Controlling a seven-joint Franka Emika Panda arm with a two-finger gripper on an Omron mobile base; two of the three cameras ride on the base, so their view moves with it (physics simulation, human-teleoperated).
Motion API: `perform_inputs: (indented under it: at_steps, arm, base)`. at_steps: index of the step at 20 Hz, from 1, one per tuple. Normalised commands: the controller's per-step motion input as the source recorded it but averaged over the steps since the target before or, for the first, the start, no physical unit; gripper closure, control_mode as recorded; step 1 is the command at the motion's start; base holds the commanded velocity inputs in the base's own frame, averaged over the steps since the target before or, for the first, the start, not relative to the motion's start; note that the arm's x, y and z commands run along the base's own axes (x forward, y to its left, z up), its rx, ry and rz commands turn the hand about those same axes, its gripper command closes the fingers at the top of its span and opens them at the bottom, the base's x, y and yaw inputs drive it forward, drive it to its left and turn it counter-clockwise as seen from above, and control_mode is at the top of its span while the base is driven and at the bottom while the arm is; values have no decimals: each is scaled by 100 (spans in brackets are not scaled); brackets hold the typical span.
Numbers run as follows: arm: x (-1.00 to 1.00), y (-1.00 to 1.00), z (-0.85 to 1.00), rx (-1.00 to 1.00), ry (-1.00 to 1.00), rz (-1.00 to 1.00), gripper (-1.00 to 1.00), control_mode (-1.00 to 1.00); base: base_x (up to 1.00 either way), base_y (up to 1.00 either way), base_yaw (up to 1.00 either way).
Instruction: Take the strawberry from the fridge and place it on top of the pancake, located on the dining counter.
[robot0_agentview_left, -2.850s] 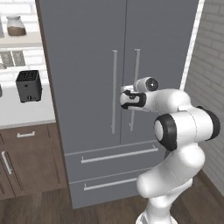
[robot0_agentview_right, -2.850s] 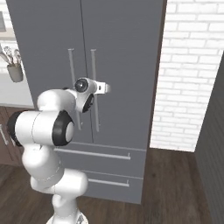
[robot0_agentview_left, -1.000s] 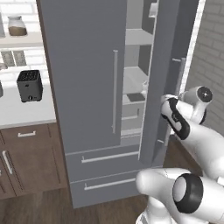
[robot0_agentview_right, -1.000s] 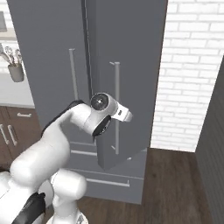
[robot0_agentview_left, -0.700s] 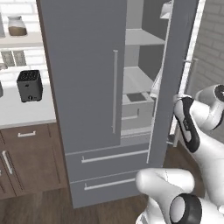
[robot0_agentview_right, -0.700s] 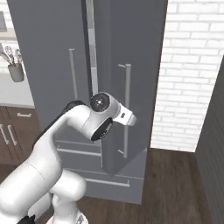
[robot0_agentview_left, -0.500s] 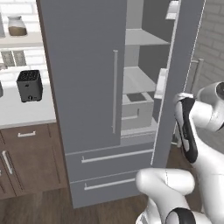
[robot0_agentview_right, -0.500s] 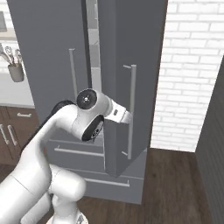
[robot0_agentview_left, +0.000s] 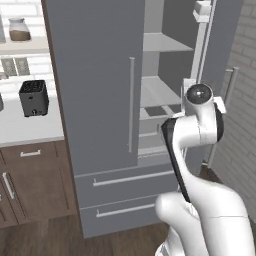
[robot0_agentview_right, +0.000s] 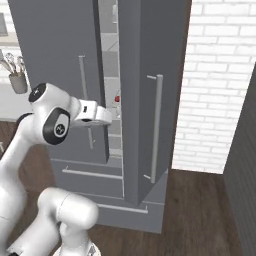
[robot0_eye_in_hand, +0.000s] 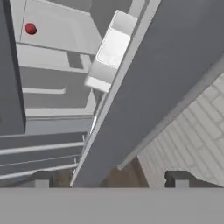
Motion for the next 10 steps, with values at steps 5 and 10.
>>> perform_inputs:
  at_steps: [5, 10]
  arm:
    - [55, 40, 0, -32, 67, 20, -100, -100]
    - [32, -23, -31, -16, 16, 19, -100, -100]
  base:
    - [0, 0, 0]
    - [0, 0, 0]
